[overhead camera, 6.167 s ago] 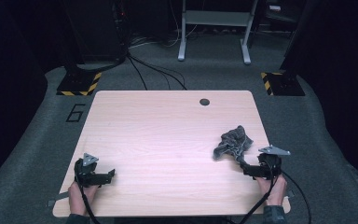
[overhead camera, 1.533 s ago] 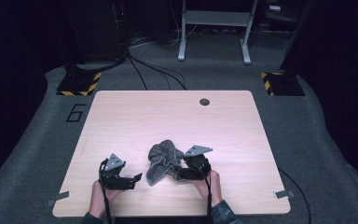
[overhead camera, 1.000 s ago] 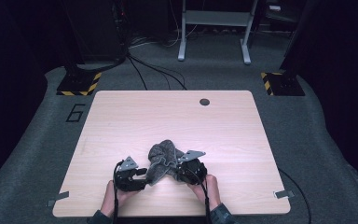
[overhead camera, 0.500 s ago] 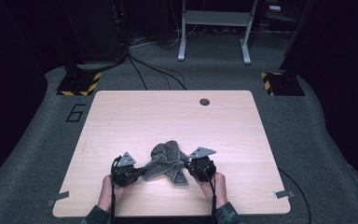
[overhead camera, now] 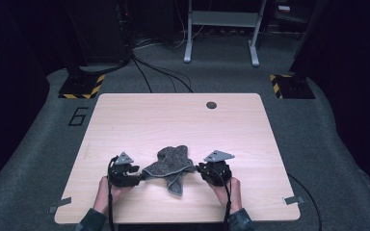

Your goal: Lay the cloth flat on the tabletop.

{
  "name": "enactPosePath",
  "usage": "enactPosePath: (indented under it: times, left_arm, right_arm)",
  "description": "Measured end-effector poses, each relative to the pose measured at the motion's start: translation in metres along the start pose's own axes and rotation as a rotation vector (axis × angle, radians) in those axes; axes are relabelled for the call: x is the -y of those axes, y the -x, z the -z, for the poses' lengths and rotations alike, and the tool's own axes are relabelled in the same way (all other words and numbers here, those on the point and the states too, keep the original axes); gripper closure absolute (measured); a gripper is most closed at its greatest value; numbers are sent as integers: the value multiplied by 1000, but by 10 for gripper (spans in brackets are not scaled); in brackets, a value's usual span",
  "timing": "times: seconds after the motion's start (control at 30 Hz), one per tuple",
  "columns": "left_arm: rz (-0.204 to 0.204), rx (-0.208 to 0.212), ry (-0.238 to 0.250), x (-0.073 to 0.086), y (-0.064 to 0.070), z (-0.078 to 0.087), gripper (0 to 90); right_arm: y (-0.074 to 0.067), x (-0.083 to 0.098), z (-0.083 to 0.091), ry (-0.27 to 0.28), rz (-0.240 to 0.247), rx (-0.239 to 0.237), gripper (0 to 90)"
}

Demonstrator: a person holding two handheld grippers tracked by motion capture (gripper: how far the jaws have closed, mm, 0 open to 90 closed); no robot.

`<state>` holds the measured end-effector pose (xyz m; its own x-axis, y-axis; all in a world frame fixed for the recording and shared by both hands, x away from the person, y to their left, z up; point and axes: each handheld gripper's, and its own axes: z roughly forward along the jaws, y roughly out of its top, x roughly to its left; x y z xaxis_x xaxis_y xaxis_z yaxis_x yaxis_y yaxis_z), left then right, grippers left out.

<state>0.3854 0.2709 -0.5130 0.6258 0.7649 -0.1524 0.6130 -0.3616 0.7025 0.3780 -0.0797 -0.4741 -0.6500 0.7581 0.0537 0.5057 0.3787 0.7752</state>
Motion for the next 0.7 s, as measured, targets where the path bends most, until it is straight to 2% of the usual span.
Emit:
enactPosePath:
  times: [0.13,0.2,0.33,0.43,0.5,0.53,0.63,0.7]
  left_arm:
    - [17,6,0,5,-1,0,403]
    - [8,8,-5,4,-1,-1,401]
    - [-7,-9,-11,0,5,-7,416]
    - [-43,-15,-19,-3,9,-9,474]
    - [-78,-48,-20,-4,13,-11,537]
    - [-90,-47,-25,-4,14,-12,582]
    - [-109,-51,-22,-6,15,-14,681]
    - [-104,-47,-14,-6,16,-15,754]
  right_arm:
    - [2,3,-1,-13,4,-7,632]
    - [0,5,-1,-17,-1,-17,566]
    - [-4,7,-6,-53,18,-21,528]
    - [-4,9,-14,-71,23,-4,590]
    - [-2,10,-16,-65,23,4,682]
    - [-1,10,-16,-61,22,-5,732]
    - [0,9,-12,-26,12,-12,837]
    - [1,8,-8,-7,10,-12,873]
